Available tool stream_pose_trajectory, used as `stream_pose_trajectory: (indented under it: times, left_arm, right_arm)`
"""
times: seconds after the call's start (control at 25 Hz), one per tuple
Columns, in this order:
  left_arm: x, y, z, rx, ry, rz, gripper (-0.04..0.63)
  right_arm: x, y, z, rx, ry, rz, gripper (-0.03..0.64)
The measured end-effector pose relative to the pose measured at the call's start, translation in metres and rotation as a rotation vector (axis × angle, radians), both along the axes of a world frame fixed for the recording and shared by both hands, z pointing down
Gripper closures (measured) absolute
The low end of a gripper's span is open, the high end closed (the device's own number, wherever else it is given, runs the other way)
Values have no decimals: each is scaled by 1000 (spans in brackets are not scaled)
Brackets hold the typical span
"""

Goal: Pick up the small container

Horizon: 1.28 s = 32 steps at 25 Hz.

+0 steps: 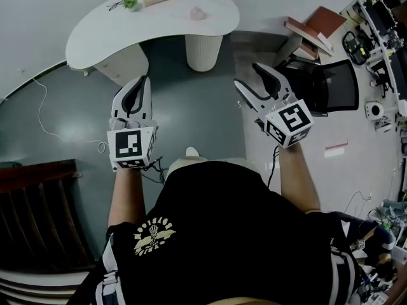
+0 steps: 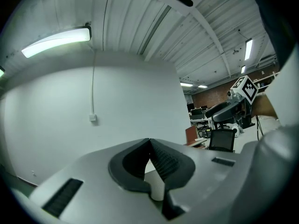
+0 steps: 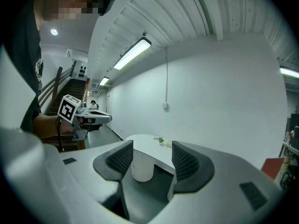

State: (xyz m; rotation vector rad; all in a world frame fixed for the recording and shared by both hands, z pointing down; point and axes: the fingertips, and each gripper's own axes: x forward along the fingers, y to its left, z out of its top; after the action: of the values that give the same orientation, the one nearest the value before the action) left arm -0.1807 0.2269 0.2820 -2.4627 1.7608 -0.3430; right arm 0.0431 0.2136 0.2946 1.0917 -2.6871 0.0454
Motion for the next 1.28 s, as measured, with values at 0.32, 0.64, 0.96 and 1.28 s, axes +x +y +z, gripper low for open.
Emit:
stream_pose_trajectory:
  times: [0.32, 0.64, 0.96, 1.28]
  left_arm:
    - [-2, -16, 20, -34, 8, -4, 574]
    - [19, -59, 12, -11, 3, -44, 574]
    - [55, -123, 9, -18, -30, -19, 574]
    - [103, -196, 18, -23, -29, 28, 574]
  right_arm:
    - [2, -13, 18, -37, 18, 7, 365]
    - [11, -64, 26, -15, -10, -30, 365]
    - [28, -126, 26, -13, -32, -42, 365]
    - [68, -189, 33, -18, -28, -23, 365]
